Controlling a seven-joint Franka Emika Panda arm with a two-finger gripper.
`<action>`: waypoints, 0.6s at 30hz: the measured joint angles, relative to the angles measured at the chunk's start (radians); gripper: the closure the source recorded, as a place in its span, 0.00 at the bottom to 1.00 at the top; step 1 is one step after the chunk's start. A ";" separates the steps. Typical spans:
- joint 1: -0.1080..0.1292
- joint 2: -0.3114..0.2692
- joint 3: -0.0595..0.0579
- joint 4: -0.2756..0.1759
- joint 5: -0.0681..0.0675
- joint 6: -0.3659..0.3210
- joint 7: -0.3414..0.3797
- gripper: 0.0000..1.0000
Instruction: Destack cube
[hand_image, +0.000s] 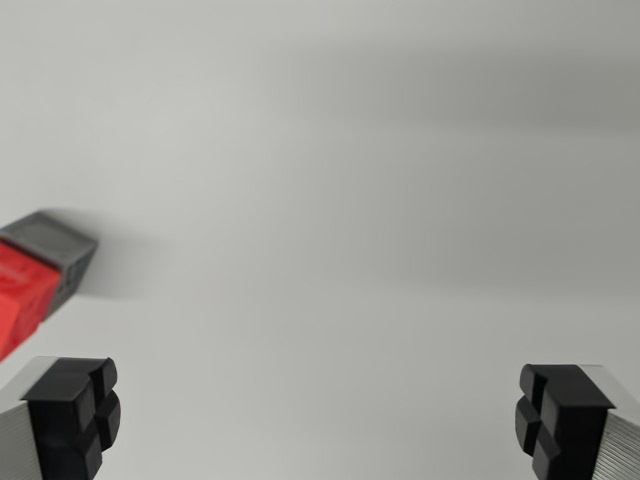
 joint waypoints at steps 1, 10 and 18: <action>0.000 0.000 0.000 0.000 0.000 0.000 0.000 0.00; 0.000 0.000 0.000 0.000 0.000 0.000 0.000 0.00; 0.002 0.000 0.000 -0.003 0.000 0.000 0.006 0.00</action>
